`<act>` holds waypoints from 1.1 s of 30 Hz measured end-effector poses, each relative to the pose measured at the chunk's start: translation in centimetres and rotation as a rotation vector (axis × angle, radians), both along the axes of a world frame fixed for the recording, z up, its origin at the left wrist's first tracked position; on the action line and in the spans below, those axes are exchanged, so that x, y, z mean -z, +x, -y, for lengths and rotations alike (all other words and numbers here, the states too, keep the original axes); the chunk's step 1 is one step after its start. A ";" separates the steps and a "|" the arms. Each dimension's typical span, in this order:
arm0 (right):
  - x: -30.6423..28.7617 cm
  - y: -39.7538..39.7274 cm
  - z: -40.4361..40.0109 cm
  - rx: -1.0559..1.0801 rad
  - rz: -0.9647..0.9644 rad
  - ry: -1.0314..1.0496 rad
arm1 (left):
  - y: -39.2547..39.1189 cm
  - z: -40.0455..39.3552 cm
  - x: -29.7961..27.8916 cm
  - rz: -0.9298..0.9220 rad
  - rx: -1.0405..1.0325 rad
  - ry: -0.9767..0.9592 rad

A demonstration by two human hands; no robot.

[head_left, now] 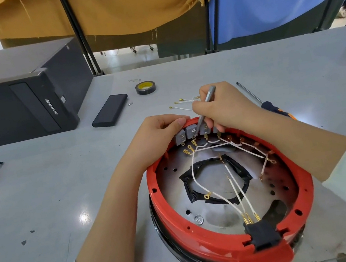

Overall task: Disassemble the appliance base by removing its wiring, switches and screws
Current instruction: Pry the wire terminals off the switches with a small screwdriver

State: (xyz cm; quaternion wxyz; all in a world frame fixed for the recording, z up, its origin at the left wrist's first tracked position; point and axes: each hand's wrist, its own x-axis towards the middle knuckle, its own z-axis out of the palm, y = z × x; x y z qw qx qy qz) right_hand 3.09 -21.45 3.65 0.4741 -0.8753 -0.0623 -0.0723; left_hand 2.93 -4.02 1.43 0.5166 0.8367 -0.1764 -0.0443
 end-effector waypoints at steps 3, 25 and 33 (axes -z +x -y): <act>-0.9 -0.5 0.8 -0.042 0.000 -0.011 | 0.0 0.1 0.0 0.006 0.006 0.021; 1.9 -1.5 2.0 0.179 0.251 -0.127 | 0.9 2.2 -0.9 0.215 0.036 0.348; 1.5 -1.3 1.6 0.118 0.198 -0.166 | 1.1 2.1 -0.9 0.233 0.050 0.313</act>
